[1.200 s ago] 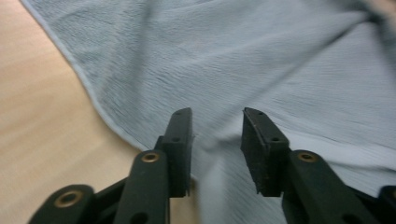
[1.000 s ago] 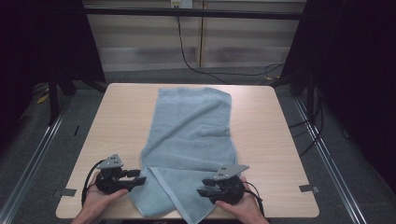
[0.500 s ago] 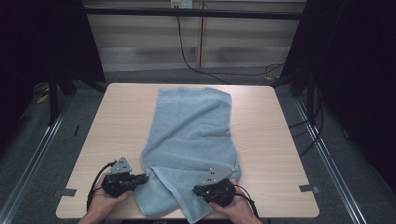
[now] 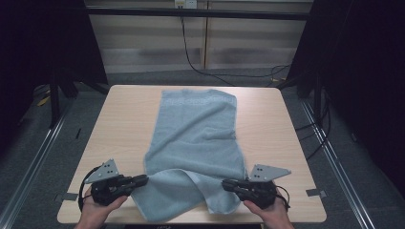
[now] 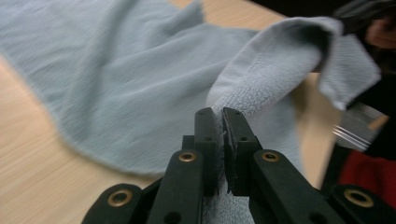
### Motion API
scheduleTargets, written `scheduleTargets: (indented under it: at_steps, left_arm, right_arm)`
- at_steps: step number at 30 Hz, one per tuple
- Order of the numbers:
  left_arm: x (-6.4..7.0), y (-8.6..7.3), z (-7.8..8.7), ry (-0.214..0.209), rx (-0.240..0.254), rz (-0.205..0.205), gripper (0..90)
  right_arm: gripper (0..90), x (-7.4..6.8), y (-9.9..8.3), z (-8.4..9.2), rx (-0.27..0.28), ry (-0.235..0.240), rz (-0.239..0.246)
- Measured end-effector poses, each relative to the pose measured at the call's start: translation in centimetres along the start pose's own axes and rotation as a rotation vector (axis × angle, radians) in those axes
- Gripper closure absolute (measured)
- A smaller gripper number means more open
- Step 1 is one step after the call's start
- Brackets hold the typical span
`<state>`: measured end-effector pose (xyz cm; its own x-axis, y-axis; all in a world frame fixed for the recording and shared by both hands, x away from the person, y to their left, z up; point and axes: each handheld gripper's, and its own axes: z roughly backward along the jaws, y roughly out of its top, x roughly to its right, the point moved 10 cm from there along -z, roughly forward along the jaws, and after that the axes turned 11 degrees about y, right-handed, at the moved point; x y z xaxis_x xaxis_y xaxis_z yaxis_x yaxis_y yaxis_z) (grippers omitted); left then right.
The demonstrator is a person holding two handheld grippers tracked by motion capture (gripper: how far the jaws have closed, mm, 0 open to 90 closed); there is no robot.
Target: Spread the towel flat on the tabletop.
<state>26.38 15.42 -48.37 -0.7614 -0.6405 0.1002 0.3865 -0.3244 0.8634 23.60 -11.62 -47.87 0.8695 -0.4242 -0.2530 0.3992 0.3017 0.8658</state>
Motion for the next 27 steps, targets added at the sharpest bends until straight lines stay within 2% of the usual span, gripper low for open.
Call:
scheduleTargets:
  at_steps: [2,5,6,8,9,10,12,13,16,18,19,20,21,23,25,26,27]
  left_arm:
    - [2.1,0.0,0.9,-0.066,0.007,-0.011,85.3]
    - [4.7,-1.3,1.6,-0.14,-0.02,-0.034,84.3]
    - [5.7,-2.1,1.6,-0.173,-0.043,-0.044,83.6]
    - [6.6,-3.0,1.6,-0.186,-0.075,-0.052,80.5]
    - [6.8,-3.5,1.4,-0.17,-0.111,-0.04,79.0]
    - [6.7,-3.5,1.3,-0.152,-0.117,-0.041,74.7]
    - [6.6,-2.9,1.3,-0.17,-0.091,-0.035,68.2]
    - [5.9,-2.4,1.1,-0.146,-0.075,-0.03,67.2]
    - [3.1,-1.5,0.0,-0.09,-0.067,0.009,63.5]
    - [0.9,-1.7,-1.7,-0.055,-0.101,0.024,61.7]
    - [0.0,-2.0,-2.8,-0.048,-0.125,0.027,61.4]
    - [-1.2,-2.5,-4.1,-0.015,-0.158,0.019,60.9]
    - [-2.1,-2.8,-4.9,0.021,-0.173,0.02,59.3]
    - [-3.6,-3.1,-6.5,0.052,-0.201,0.041,57.5]
    - [-4.6,-3.3,-7.5,0.095,-0.216,0.014,55.0]
    - [-4.7,-3.4,-7.9,0.094,-0.22,0.018,55.0]
    - [-4.7,-3.6,-8.2,0.099,-0.235,0.004,55.0]
  right_arm:
    - [86.8,-0.6,-0.4,1.1,-0.007,-0.003,0.011]
    - [86.3,-1.7,-2.1,2.2,-0.047,0.011,0.02]
    - [85.8,-1.9,-2.6,2.4,-0.056,0.013,0.012]
    - [83.7,-2.4,-4.1,2.8,-0.089,0.018,-0.002]
    - [81.2,-2.6,-4.7,2.9,-0.096,0.028,-0.012]
    - [76.9,-2.6,-5.3,3.0,-0.104,0.023,-0.024]
    - [71.1,-2.4,-5.6,3.2,-0.096,0.002,-0.033]
    - [68.6,-2.2,-5.5,3.4,-0.085,0.007,-0.038]
    - [64.4,-1.0,-4.6,3.5,-0.055,-0.022,-0.051]
    - [63.0,0.6,-4.1,3.4,-0.057,-0.07,-0.049]
    - [62.7,1.6,-3.8,3.3,-0.054,-0.092,-0.054]
    - [62.3,2.7,-3.5,3.1,-0.047,-0.108,-0.065]
    - [62.1,4.3,-3.2,2.8,-0.047,-0.148,-0.076]
    - [60.9,6.7,-3.1,2.3,-0.068,-0.185,-0.079]
    - [59.1,9.6,-3.3,1.6,-0.102,-0.251,-0.102]
    - [58.2,10.9,-3.4,1.1,-0.118,-0.261,-0.113]
    - [57.2,11.9,-3.6,0.6,-0.132,-0.278,-0.115]
